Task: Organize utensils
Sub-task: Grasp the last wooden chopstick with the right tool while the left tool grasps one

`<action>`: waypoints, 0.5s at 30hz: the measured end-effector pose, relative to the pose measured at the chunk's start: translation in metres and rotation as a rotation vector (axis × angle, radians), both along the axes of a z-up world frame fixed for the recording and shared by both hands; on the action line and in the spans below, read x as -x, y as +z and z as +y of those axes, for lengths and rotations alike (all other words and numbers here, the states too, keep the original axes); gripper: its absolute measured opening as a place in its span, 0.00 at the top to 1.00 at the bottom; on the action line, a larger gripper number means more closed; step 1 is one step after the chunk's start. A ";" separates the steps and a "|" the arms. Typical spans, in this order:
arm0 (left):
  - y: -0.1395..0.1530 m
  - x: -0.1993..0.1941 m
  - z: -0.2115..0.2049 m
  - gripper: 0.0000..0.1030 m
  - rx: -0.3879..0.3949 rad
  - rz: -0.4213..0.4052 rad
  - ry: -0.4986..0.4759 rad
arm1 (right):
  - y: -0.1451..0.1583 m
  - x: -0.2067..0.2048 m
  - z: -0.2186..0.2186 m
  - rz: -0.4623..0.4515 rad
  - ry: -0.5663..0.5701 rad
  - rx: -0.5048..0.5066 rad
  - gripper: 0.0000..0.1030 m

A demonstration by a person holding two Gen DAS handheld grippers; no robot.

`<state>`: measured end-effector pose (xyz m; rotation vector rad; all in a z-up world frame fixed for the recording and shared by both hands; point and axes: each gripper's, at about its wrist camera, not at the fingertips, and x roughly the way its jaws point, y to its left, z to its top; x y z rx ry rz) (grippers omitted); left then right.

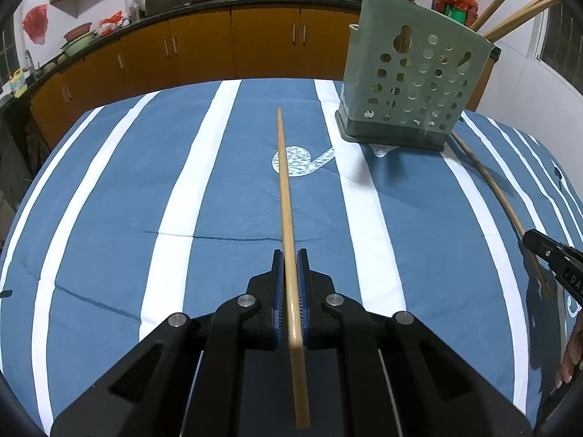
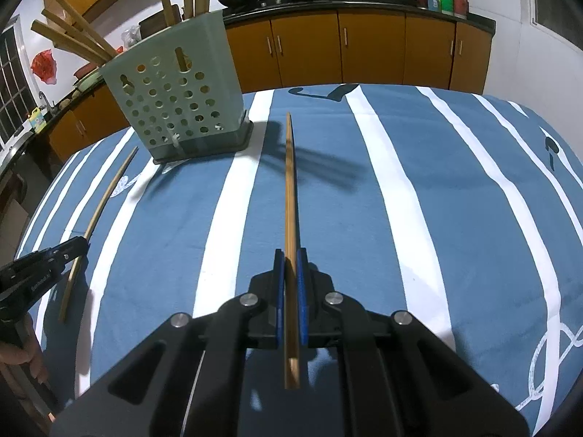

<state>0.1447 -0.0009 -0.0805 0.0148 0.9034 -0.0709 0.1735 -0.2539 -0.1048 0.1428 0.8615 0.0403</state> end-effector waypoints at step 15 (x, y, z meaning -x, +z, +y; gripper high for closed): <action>0.000 -0.001 0.000 0.92 -0.006 0.001 -0.001 | -0.005 -0.002 0.003 0.014 0.006 0.027 0.91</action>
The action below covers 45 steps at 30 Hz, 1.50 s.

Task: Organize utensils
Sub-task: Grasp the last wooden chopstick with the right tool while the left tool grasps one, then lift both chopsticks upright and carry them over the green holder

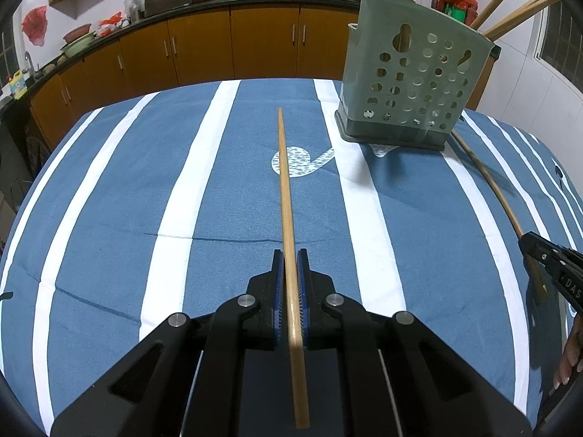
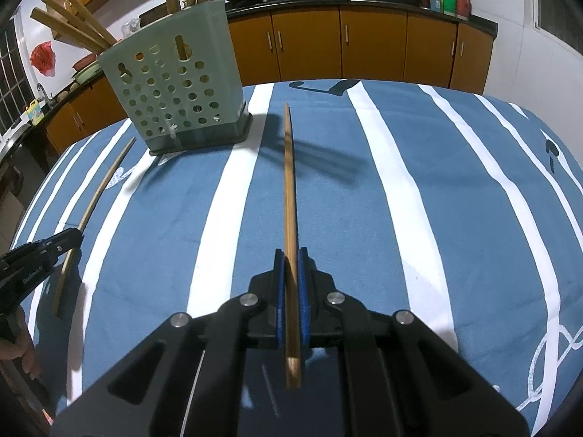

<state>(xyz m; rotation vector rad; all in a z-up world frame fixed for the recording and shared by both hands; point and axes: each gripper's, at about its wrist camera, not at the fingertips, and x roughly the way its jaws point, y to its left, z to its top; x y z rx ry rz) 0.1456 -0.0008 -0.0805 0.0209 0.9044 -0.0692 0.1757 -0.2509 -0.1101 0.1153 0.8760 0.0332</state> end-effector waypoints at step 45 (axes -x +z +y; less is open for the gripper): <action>0.191 0.012 0.007 0.93 0.149 -0.452 -0.095 | 0.217 0.030 -0.027 -0.532 0.048 -0.130 0.92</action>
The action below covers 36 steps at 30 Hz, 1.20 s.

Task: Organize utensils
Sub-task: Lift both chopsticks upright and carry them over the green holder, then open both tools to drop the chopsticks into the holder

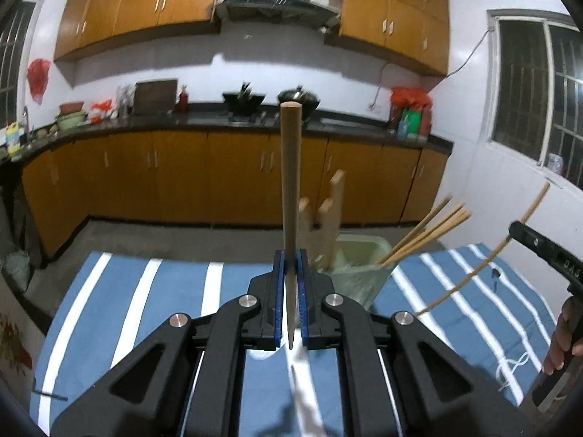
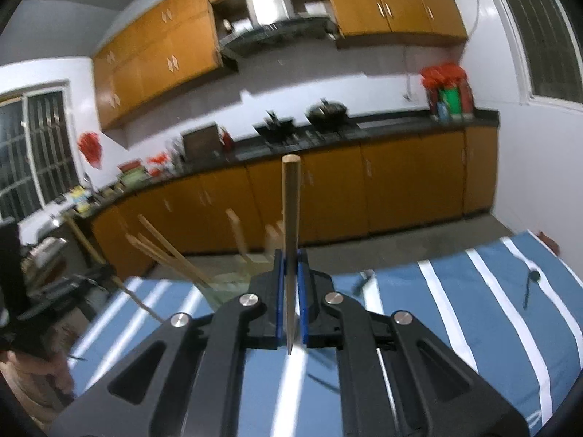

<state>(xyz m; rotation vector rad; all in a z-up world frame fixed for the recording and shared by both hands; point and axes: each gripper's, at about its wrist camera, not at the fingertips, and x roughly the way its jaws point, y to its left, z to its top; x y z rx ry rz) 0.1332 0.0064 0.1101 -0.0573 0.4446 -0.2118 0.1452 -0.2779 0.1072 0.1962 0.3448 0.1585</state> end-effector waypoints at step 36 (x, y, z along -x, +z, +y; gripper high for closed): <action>0.014 -0.044 -0.037 0.66 0.112 -0.170 -0.001 | 0.025 -0.063 0.049 -0.104 -0.016 0.053 0.75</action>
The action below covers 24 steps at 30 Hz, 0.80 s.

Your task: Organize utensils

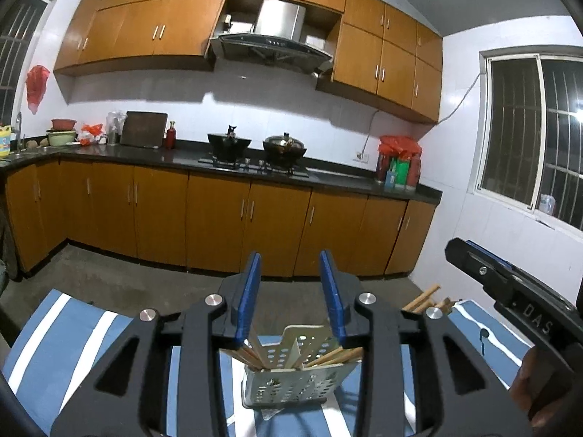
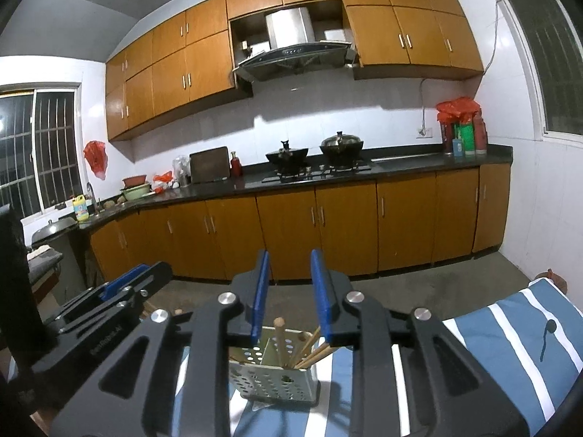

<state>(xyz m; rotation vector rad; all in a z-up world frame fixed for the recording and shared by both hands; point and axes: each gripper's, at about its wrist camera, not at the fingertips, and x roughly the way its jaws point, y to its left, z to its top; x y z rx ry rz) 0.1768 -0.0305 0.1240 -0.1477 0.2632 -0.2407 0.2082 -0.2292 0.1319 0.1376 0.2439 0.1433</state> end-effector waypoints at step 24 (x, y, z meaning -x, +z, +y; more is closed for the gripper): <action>-0.042 0.124 0.043 0.02 -0.167 -0.031 0.142 | -0.066 0.141 0.006 -0.086 -0.172 0.128 0.04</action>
